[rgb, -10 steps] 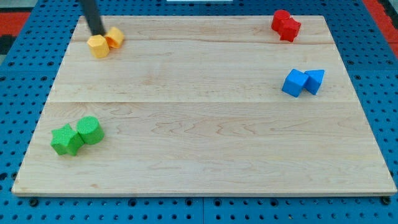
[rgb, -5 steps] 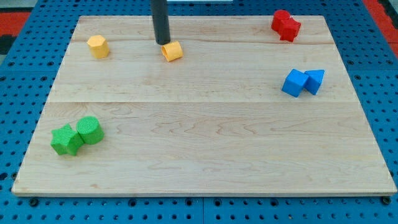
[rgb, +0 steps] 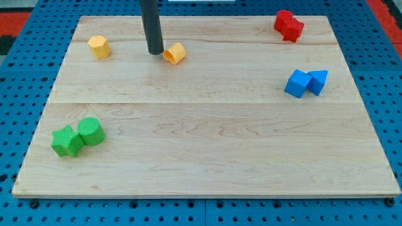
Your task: Move the yellow heart towards the bottom right of the board
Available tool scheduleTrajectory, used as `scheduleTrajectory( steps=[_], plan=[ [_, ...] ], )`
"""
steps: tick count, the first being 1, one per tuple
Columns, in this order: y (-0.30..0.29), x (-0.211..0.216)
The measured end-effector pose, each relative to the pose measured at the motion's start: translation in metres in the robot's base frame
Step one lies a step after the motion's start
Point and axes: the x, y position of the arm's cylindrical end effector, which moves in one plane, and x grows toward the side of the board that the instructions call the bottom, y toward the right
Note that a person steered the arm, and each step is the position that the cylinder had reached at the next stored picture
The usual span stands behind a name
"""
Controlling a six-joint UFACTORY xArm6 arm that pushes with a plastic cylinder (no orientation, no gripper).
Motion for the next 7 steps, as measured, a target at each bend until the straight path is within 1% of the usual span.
scheduleTrajectory(
  steps=[1, 2, 3, 5, 7],
  plan=[
    [0.049, 0.01],
    [0.066, -0.001],
    [0.07, -0.016],
    [0.107, 0.049],
    [0.1, 0.003]
  ],
)
